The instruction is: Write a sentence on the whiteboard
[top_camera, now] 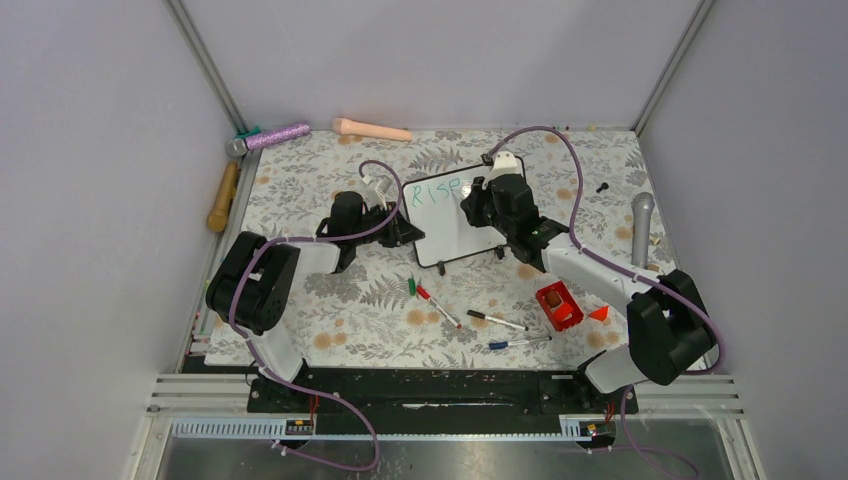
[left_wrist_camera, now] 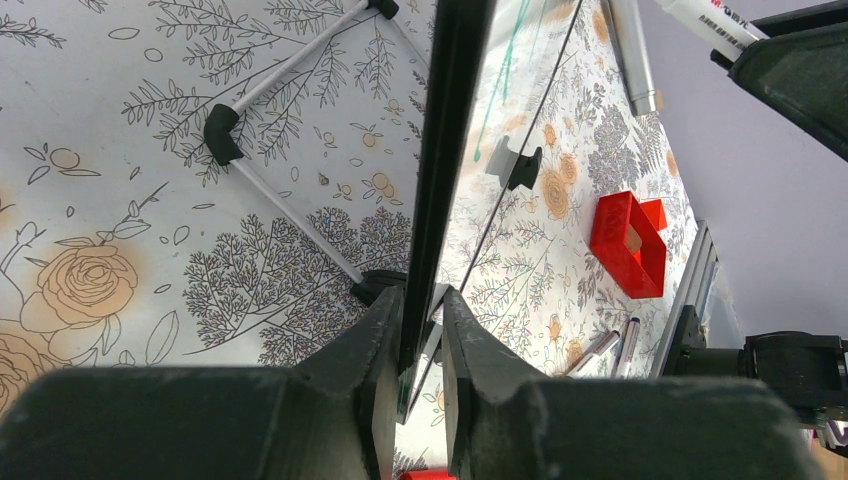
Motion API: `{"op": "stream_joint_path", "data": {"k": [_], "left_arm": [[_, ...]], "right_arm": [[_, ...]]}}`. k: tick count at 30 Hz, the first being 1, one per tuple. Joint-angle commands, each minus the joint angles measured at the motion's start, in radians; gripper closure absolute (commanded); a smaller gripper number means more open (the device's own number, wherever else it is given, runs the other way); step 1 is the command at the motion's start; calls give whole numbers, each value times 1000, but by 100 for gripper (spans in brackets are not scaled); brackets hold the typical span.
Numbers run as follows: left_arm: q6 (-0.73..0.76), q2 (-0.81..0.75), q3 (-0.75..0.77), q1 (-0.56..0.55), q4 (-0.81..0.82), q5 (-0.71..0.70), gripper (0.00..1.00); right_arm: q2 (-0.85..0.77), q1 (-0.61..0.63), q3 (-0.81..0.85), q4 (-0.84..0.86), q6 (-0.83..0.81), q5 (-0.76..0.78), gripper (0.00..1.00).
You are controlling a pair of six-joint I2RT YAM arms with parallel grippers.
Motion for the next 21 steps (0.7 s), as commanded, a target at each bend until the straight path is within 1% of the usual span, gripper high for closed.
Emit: {"op": "stream_joint_path", "data": {"k": [1,17,19,21], "left_arm": [[26,-14,17,2,-56,-91,85],[28,-14,17,3,-60,-92,85],[28,-13,18,2,-60,-92,85],[28,-13,18,1,-60,-91,85]], "right_arm": [[-19,-6,-1,-56,8,38,100],[-32,-7,2,-101,3,130,100],[-50,-6,-17,-76,2,130,100],[-91,-7,-64,-4,-2,128,100]]}}
